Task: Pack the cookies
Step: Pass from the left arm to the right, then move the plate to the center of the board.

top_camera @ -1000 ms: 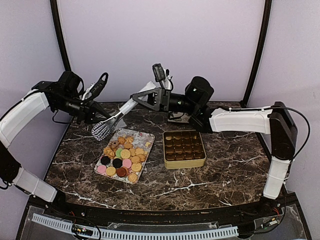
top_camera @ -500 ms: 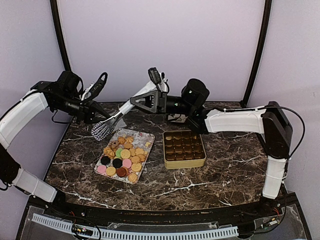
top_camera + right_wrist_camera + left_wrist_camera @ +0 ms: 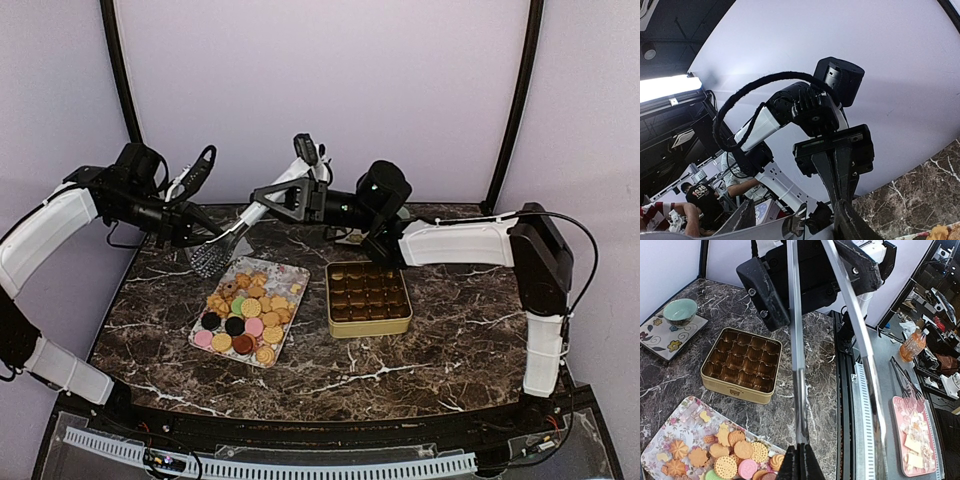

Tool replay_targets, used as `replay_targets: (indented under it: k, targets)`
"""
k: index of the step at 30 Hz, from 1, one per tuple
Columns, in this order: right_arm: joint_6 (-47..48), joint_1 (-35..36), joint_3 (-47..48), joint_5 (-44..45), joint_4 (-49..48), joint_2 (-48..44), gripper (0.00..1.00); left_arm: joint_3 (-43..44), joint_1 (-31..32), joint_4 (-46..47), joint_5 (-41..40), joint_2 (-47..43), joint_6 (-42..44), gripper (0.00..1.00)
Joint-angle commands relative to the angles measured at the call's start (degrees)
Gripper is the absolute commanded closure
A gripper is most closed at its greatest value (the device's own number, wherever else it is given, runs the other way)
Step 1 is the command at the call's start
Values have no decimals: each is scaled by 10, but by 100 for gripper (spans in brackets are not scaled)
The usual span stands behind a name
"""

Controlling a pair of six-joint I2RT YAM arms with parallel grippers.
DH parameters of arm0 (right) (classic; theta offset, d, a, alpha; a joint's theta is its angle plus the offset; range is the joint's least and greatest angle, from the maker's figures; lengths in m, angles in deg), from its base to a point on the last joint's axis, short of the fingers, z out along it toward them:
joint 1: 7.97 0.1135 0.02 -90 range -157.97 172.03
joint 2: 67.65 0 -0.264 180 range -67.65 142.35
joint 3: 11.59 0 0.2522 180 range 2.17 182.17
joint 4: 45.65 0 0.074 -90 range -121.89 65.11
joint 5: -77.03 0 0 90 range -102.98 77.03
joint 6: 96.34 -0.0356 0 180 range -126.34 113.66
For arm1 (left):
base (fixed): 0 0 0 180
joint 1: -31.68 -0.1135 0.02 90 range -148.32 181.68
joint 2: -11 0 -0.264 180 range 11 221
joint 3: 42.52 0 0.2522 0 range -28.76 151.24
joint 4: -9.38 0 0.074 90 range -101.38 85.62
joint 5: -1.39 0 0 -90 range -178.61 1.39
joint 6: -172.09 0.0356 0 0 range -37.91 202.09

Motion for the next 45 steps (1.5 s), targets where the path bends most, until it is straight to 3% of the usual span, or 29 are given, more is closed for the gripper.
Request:
replay_targets:
  k: [1,11,13,17,20,23,25,27,29,36,40,45]
  targets:
    - [-7,12,19,-9,-21,9,50,-7,4,24,17,-22,-4,100]
    - [22,6,-1,-5,10,-18,65,-23,4,51,-1,-27,-27,99]
    - [39,4,-2,4,31,-28,68,-28,4,61,-13,-30,-42,90]
    - [103,2,2,32,129,-49,72,-18,3,61,-77,-25,-65,56]
    - [173,2,6,65,220,-68,75,-3,-15,39,-122,-13,-69,45]
    - [229,2,4,105,293,-87,75,3,-76,23,-116,10,-86,32]
    - [257,3,0,129,331,-99,75,-2,-117,22,-126,21,-81,31]
    - [279,2,-5,157,359,-109,75,-31,-127,38,-204,24,-45,32]
    - [293,2,-12,180,376,-121,75,-84,-129,79,-305,23,-9,37]
    - [314,3,-47,232,394,-159,76,-280,-134,232,-475,29,189,49]
    - [315,2,-61,247,395,-172,76,-347,-137,307,-510,49,265,51]
    - [320,2,-75,271,407,-182,76,-358,-132,330,-478,80,259,55]
